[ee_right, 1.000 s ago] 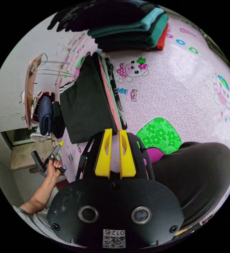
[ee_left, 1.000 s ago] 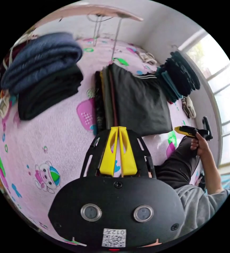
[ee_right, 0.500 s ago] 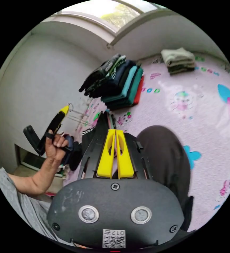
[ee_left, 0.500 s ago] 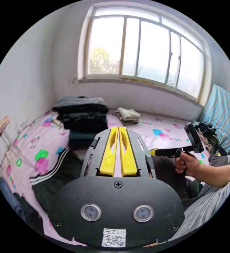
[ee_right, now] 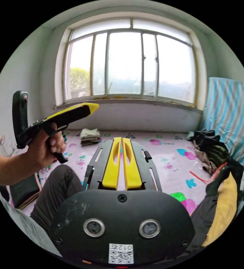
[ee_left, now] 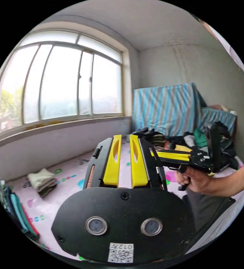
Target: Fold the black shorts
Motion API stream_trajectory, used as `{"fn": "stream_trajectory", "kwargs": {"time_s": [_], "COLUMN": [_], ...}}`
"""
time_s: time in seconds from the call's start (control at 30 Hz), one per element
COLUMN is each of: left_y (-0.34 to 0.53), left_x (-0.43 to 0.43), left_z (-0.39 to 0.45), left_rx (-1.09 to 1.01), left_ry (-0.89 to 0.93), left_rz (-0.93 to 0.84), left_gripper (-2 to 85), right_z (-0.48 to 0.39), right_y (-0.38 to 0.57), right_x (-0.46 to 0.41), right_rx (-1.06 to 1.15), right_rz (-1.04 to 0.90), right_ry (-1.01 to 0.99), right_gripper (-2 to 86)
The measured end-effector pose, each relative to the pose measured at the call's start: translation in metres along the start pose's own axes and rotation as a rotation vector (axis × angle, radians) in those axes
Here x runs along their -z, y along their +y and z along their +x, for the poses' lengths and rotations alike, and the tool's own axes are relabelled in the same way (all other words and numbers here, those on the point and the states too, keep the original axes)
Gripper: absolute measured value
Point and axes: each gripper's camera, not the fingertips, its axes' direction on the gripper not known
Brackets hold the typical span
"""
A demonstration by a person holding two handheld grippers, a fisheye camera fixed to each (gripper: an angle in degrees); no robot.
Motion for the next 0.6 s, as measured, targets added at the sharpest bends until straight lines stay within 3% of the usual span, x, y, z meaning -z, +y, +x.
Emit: {"fn": "stream_trajectory", "kwargs": {"time_s": [0.2,0.37,0.5,0.6], "left_y": [-0.008,-0.010,-0.008,-0.003], "left_x": [-0.153,-0.259,-0.359,-0.437], "left_z": [0.115,0.209,0.287,0.340], "left_rx": [-0.060,-0.089,-0.071,-0.012], "left_ry": [0.396,0.633,0.862,0.980], "left_rz": [-0.089,-0.179,-0.320,-0.439], "left_gripper": [2.3,1.8,2.0,2.8], "right_z": [0.107,0.186,0.254,0.333], "right_y": [0.017,0.032,0.063,0.104], "right_x": [0.158,0.303,0.395,0.484], "right_rx": [-0.185,-0.229,-0.292,-0.496], "right_rz": [0.112,0.158,0.088,0.020], "right_ry": [0.088,0.387,0.616,0.773], "right_gripper": [0.1,-0.5,-0.7,0.0]}}
